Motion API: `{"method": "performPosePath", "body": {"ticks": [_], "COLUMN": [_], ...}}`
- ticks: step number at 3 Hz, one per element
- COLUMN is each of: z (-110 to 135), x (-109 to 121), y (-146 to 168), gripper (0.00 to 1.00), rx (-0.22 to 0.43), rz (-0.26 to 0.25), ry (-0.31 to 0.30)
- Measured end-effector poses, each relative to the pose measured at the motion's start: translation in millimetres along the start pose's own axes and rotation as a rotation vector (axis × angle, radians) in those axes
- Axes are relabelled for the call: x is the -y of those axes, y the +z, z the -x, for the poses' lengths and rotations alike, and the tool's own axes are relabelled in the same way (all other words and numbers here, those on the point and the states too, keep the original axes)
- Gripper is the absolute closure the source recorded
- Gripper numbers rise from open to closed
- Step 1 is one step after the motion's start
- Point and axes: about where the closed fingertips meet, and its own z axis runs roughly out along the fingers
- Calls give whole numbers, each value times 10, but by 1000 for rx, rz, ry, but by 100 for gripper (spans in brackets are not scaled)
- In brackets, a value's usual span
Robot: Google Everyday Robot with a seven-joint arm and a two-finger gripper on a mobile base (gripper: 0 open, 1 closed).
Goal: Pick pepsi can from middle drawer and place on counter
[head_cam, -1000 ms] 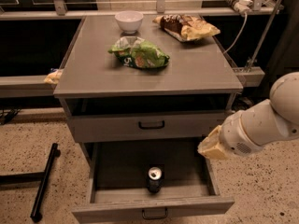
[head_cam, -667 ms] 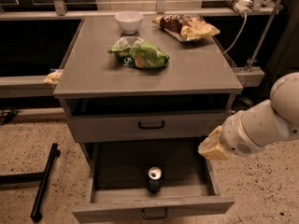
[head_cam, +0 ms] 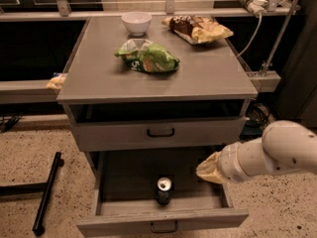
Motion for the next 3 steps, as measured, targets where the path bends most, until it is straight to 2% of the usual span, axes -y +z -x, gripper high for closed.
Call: {"method": "performPosePath", "body": {"ticks": [1, 2, 3], "z": [-77, -169, -197], "x": [54, 33, 7], "y": [610, 981, 1026], "gripper": [100, 100, 100], "rx": [96, 142, 145], "rz": [31, 62, 71], "ry": [-33, -44, -38]}}
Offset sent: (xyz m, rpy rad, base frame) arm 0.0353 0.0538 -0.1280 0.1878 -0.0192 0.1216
